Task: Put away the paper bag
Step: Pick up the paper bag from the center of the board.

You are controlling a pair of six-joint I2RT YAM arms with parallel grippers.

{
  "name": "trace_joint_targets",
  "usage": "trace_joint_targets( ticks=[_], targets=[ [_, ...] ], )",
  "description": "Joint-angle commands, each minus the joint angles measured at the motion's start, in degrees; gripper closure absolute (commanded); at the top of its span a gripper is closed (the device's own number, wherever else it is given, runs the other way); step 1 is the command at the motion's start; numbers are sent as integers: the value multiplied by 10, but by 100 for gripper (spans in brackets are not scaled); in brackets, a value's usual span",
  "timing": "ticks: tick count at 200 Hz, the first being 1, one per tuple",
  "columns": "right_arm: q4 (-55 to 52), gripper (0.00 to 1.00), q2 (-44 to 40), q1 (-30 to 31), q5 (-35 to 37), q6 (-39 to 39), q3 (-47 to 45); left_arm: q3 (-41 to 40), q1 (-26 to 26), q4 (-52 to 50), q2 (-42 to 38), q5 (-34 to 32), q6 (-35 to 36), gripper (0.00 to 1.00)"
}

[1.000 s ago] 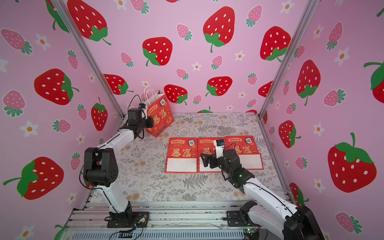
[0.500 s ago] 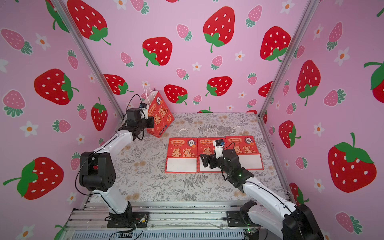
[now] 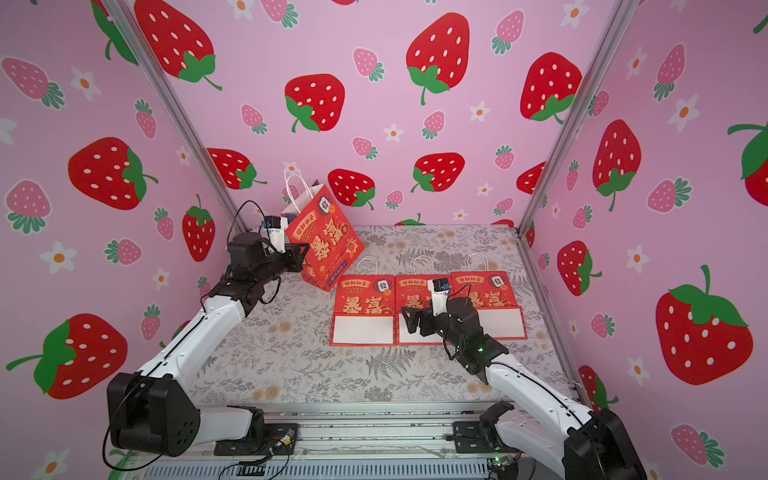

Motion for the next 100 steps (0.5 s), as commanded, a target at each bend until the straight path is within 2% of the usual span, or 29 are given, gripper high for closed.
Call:
trace_joint_targets(
  ticks=[1, 53, 100],
  targets=[
    [5, 0, -8, -2, 5, 8, 6, 13, -3, 3, -24, 69, -22, 100],
    [-5, 0, -5, -2, 17, 15, 9, 51, -5, -58, -63, 126, -10, 100],
    [-32, 1, 5, -20, 11, 34, 33, 100, -4, -136, -66, 214, 14, 100]
  ],
)
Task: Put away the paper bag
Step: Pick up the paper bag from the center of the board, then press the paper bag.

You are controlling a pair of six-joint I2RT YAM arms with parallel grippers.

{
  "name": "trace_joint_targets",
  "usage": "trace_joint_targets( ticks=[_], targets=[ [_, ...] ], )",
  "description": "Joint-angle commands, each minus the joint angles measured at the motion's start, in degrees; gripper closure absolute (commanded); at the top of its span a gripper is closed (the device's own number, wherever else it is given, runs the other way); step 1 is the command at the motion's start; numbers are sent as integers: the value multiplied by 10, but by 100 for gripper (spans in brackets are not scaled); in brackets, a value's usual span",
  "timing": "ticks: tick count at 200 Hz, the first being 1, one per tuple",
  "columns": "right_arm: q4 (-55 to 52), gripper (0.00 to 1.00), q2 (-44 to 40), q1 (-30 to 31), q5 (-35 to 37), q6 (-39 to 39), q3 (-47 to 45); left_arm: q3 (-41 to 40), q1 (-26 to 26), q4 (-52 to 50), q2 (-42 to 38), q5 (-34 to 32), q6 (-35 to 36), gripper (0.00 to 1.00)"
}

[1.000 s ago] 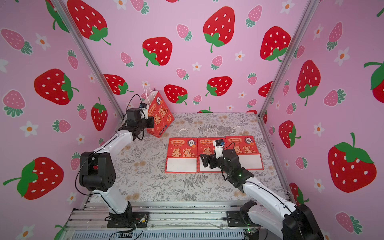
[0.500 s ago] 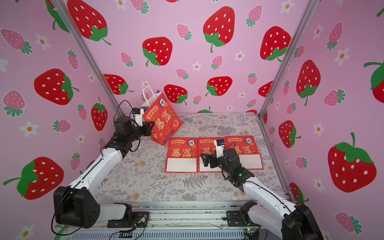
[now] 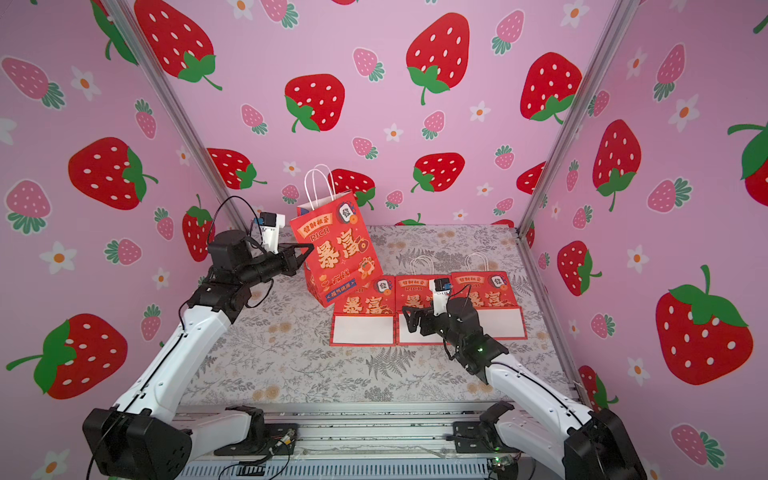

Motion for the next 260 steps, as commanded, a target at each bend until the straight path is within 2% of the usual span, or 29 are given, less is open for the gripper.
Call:
trace_joint_targets(
  ticks=[1, 22, 55, 83, 107, 147, 195, 260],
  targets=[
    [-25, 1, 4, -19, -5, 18, 32, 41, -1, -47, -6, 80, 21, 100],
    [-92, 1, 17, -73, -74, 34, 82, 51, 0, -58, 5, 141, 25, 100],
    [-145, 1, 52, -186, -310, 68, 186, 57, 1, -44, 25, 206, 10, 100],
    [-242, 1, 98, -195, -443, 38, 315, 55, 2, -19, 32, 241, -15, 100],
    [-261, 1, 137, -181, -528, 48, 385, 53, 2, 7, 32, 265, -40, 100],
    [-319, 1, 172, -137, -502, 1, 454, 51, 2, 26, 18, 283, -56, 100],
    [-294, 1, 183, -122, -471, 13, 455, 52, 2, 31, 13, 287, -60, 100],
    [-285, 9, 179, -81, -361, -6, 453, 52, 1, 36, 10, 297, -67, 100]
  ],
)
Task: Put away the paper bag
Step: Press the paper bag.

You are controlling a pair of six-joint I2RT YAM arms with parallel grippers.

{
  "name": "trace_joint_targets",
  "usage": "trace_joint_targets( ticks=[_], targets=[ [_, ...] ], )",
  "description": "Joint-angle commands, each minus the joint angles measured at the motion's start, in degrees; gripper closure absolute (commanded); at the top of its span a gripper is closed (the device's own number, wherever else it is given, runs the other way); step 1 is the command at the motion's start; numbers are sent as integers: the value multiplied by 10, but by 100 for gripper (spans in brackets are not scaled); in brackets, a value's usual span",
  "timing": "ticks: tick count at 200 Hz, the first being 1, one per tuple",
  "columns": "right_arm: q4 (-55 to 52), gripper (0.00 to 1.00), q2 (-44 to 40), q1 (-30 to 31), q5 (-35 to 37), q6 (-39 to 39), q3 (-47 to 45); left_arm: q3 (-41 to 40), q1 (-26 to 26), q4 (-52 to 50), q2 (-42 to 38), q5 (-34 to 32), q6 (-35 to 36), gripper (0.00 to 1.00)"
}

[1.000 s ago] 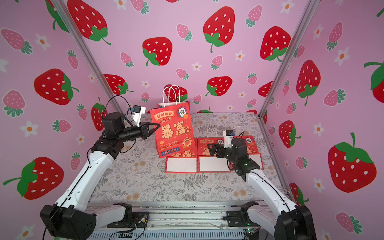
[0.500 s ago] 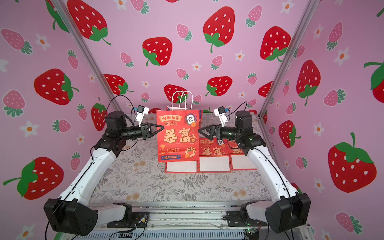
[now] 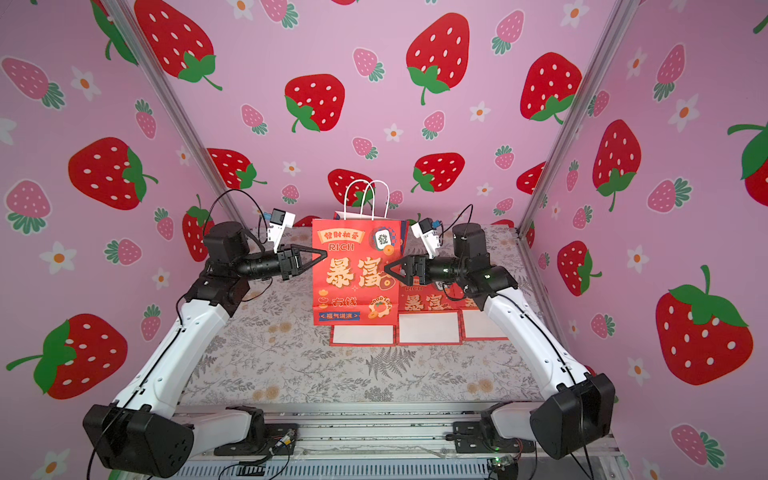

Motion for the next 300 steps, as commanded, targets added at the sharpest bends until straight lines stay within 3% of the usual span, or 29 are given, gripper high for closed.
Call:
trace_joint_targets(
  ticks=[1, 103, 137, 207, 294, 300],
  targets=[
    [9, 9, -6, 4, 47, -11, 8, 18, 0, 19, -10, 20, 0, 100],
    [24, 18, 12, 4, 43, -18, 26, 14, -7, 55, -8, 23, -27, 100],
    [58, 26, 16, 4, 25, 2, 17, 14, -12, 66, -8, 22, -34, 100],
    [118, 47, 14, 8, 8, 35, 5, 21, -28, 74, 7, 20, -40, 100],
    [132, 94, -20, 16, 10, 39, -10, 24, -29, 58, 23, 2, -26, 100],
    [130, 96, -20, 16, 5, 41, -8, 24, -29, 58, 24, 2, -27, 96]
  ],
)
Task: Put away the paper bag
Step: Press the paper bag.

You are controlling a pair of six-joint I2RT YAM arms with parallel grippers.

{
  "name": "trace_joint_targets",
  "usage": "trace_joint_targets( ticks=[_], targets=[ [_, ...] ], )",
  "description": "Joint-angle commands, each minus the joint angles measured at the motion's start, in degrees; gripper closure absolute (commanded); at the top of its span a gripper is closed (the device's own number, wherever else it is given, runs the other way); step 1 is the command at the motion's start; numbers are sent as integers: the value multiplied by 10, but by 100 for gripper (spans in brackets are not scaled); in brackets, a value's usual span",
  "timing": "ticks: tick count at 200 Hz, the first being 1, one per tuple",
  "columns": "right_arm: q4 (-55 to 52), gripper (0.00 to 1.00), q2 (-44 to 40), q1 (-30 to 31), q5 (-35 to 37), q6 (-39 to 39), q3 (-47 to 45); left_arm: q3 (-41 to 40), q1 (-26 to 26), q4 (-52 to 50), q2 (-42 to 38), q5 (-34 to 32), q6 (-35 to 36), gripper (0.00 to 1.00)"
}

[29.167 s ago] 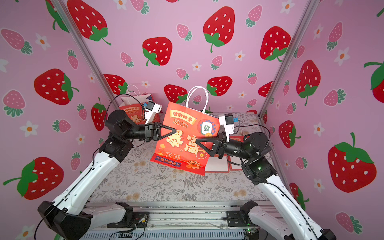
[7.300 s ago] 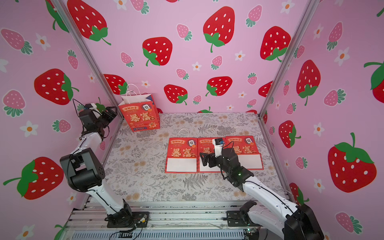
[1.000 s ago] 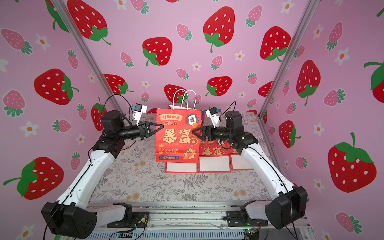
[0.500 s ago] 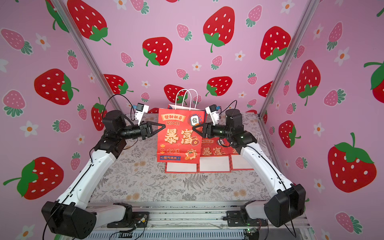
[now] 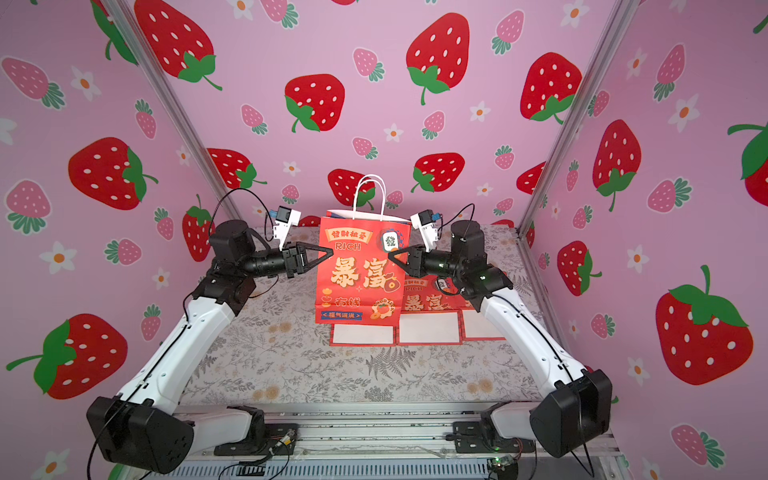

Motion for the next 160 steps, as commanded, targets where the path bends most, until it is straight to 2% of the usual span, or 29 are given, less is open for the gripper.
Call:
trace_joint_targets(
  ticks=[1, 3, 8, 25, 65, 74, 89, 99, 117, 135, 160],
  targets=[
    [13, 96, -21, 4, -19, 5, 4, 24, -4, 4, 6, 1, 6, 96],
    [12, 97, -20, 4, -21, 5, 6, 25, -4, 4, 7, 1, 6, 96],
    [8, 98, -20, 4, -26, 5, 8, 24, -4, 3, 7, 2, 5, 88],
    [-1, 100, -17, 0, -49, 10, 13, 26, -4, -7, 7, 3, 12, 77],
    [2, 100, -31, -48, -105, 42, -4, 42, 3, -108, -9, -30, 83, 47],
    [2, 100, -36, -62, -116, 49, -6, 47, 9, -129, -17, -50, 97, 44],
    [1, 100, -47, -81, -141, 62, -7, 53, 11, -175, -49, -127, 133, 42],
    [4, 100, -51, -96, -167, 76, -5, 45, 16, -177, -75, -141, 142, 39],
    [48, 100, -45, -128, -253, 142, 3, 25, 36, -167, -107, -122, 139, 31],
    [110, 100, -35, -151, -314, 224, 12, 16, 63, -167, -101, -62, 137, 27],
    [112, 100, -29, -157, -362, 248, 43, 2, 75, -150, -68, -2, 130, 24]
  ],
)
